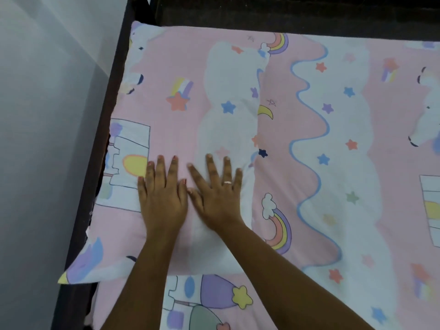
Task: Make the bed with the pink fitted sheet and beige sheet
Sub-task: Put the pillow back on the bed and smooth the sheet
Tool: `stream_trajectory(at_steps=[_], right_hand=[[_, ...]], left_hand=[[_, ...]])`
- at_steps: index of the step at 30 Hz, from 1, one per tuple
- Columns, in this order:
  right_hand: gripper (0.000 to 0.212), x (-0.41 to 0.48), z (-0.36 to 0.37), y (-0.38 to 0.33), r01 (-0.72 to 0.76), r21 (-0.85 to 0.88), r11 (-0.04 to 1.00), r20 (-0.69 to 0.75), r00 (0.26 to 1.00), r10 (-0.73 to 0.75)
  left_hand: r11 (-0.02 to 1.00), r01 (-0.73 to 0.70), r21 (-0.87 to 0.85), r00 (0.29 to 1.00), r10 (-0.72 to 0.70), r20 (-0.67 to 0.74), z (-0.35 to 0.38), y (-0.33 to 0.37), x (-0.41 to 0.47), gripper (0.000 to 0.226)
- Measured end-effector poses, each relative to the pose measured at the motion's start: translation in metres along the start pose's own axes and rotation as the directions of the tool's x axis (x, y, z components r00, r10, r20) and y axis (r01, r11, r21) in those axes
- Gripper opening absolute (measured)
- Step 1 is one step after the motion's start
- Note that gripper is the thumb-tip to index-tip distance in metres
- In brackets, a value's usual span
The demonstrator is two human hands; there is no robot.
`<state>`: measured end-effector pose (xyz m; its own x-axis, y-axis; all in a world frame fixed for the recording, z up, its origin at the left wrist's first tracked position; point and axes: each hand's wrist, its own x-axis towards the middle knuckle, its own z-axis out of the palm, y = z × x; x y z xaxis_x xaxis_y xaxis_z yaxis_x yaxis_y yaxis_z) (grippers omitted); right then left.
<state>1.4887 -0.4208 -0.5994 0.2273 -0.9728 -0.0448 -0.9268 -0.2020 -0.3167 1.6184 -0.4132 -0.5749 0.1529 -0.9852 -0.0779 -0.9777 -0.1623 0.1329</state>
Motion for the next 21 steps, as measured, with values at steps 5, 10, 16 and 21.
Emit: stream_trajectory(at_steps=[5,10,16,21], right_hand=[[0.053,-0.052,-0.002,0.008,0.245,-0.001,0.97,0.11,0.964,-0.243],[0.052,-0.079,-0.016,0.062,0.541,0.086,0.836,0.113,0.829,-0.548],[0.059,-0.069,-0.007,0.185,0.115,-0.054,0.992,0.099,0.989,-0.11],[0.065,-0.092,0.045,0.199,0.047,-0.181,0.982,0.192,0.981,-0.011]], left_hand=[[0.999,0.05,-0.012,0.999,-0.05,-0.016,0.003,0.005,-0.062,0.054],[0.997,0.054,-0.055,0.997,-0.056,-0.052,0.008,0.021,-0.127,0.053],[0.979,0.077,-0.189,0.988,-0.1,-0.115,0.047,0.022,-0.193,0.061],[0.931,0.252,-0.265,0.965,-0.264,-0.008,0.106,0.006,-0.232,0.072]])
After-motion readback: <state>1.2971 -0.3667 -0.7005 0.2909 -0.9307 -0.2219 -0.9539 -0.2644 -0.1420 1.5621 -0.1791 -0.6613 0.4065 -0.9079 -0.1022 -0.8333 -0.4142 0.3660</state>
